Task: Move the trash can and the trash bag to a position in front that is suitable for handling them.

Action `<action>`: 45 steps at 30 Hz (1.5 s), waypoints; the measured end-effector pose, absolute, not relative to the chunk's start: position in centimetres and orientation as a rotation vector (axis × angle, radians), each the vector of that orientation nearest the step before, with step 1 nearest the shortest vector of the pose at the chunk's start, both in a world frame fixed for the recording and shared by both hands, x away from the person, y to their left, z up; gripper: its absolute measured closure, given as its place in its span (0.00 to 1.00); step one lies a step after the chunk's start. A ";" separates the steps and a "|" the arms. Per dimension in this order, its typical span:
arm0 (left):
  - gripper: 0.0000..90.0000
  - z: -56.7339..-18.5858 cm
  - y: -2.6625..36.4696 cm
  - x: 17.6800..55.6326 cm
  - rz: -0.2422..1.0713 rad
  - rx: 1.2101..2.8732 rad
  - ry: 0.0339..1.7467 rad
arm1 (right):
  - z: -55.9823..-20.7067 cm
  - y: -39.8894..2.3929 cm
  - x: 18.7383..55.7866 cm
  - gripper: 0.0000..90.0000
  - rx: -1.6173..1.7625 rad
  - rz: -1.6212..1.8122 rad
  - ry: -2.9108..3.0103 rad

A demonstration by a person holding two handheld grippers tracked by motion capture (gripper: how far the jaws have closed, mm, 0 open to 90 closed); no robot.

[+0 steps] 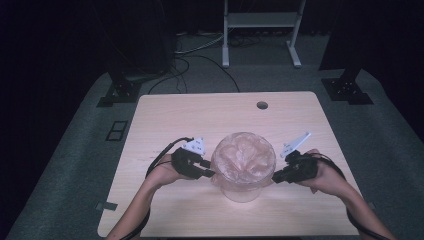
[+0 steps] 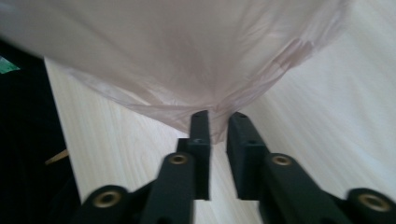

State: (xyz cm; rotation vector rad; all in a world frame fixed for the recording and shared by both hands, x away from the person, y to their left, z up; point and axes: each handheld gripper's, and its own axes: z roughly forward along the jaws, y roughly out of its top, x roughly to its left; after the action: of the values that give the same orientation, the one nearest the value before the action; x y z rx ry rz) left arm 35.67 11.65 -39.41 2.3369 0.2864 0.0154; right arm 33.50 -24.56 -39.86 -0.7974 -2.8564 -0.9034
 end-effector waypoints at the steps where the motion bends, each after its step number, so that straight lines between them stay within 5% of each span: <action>1: 0.60 -39.2 11.9 35.6 0.014 2.329 0.298 | -38.8 -25.1 33.3 0.82 -0.809 -0.907 -2.869; 5: 0.44 -38.7 12.6 35.2 0.036 2.308 0.330 | -34.9 -25.6 32.5 0.81 -0.817 -0.913 -2.915; 13: 0.32 -38.5 13.4 34.3 0.056 2.313 0.353 | -29.8 -21.9 32.5 0.90 -0.696 -0.943 -3.010; 22: 0.28 -38.7 13.6 33.7 0.044 2.320 0.354 | -32.1 -13.6 33.5 0.93 -0.494 -0.764 -3.043; 31: 0.22 -38.2 14.0 33.3 0.060 2.291 0.369 | -33.0 -11.1 32.1 0.90 -0.338 -0.645 -3.008; 45: 0.21 -38.1 14.7 33.3 0.061 2.293 0.374 | -33.2 -8.2 40.2 0.82 -0.421 -0.520 -3.075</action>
State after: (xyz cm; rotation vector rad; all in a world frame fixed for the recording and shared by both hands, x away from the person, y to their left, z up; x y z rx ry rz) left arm 33.32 14.74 -38.07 2.2930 0.3736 0.0613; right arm 40.19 -8.15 -33.20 -0.4210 -3.0745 -0.5200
